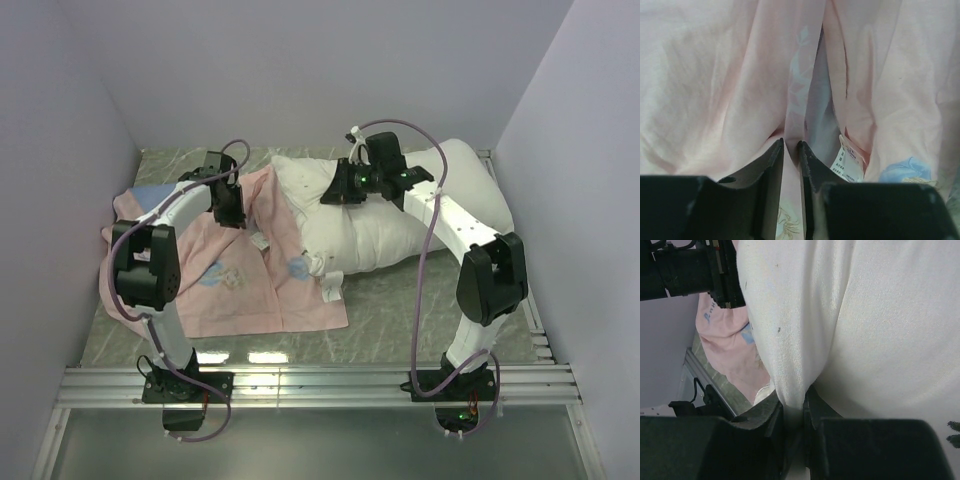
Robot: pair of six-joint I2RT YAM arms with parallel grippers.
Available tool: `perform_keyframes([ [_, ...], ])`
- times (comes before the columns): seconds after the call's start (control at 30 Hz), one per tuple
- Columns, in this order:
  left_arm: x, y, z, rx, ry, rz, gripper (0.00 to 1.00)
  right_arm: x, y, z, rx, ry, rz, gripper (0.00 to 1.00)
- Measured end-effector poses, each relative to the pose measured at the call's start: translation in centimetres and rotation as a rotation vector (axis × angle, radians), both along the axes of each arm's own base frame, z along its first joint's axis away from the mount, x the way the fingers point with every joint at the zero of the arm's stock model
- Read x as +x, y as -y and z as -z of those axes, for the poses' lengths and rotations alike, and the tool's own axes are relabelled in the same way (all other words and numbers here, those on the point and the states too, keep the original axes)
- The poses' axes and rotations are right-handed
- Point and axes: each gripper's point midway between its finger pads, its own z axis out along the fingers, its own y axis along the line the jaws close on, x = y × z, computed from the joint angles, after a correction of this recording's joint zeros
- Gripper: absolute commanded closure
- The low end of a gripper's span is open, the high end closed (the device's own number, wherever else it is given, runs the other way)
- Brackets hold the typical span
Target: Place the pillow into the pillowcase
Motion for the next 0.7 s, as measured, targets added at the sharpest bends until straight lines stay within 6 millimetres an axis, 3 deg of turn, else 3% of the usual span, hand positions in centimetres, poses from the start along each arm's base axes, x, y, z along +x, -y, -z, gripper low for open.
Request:
perform_keyframes([
  [0.2, 0.1, -0.5, 0.6, 0.027, -0.006, -0.009, 1.0, 0.0, 0.0, 0.0, -0.001, 0.0, 0.0, 1.0],
  [0.47, -0.3, -0.6, -0.2, -0.014, -0.005, 0.035, 1.0, 1.3, 0.0, -0.9, 0.031, 0.024, 0.08, 1.0],
  [0.7, -1.7, -0.8, -4.9, -0.095, 0.057, 0.102, 1.0, 4.5, -0.2, -3.5, 0.094, 0.036, 0.261, 1.0],
])
